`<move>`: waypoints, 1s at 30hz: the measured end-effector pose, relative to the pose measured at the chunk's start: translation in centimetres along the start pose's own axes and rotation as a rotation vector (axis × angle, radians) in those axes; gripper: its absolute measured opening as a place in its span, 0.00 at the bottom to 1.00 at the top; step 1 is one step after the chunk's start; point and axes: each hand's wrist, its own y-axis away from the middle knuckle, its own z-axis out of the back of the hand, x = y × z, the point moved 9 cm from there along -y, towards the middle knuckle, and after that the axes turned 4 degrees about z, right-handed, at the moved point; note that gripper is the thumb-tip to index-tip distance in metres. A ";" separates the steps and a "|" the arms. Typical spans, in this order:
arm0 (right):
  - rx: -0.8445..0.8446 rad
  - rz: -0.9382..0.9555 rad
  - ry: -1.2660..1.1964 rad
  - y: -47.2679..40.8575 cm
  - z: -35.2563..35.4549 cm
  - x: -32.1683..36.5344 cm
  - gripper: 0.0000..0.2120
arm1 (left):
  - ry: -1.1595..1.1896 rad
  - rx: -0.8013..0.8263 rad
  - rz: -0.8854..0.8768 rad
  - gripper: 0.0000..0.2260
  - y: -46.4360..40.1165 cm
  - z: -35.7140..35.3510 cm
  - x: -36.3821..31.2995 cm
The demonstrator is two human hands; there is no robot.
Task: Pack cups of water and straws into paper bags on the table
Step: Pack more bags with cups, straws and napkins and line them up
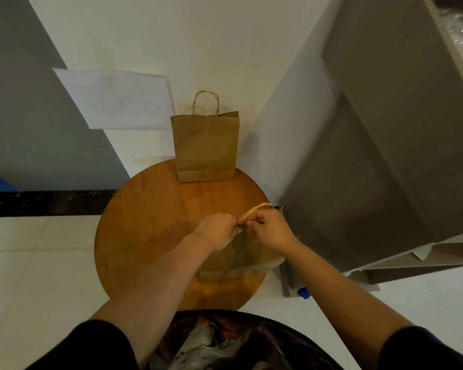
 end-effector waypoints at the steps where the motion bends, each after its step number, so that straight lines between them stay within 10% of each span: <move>1: 0.014 -0.009 0.004 -0.1 -0.1 -0.1 0.08 | 0.001 -0.008 -0.004 0.09 0.0 0.0 0.0; 30: 0.154 -0.128 0.037 -0.4 0.8 0.3 0.10 | 0.041 -0.061 -0.003 0.12 -0.6 0.0 0.0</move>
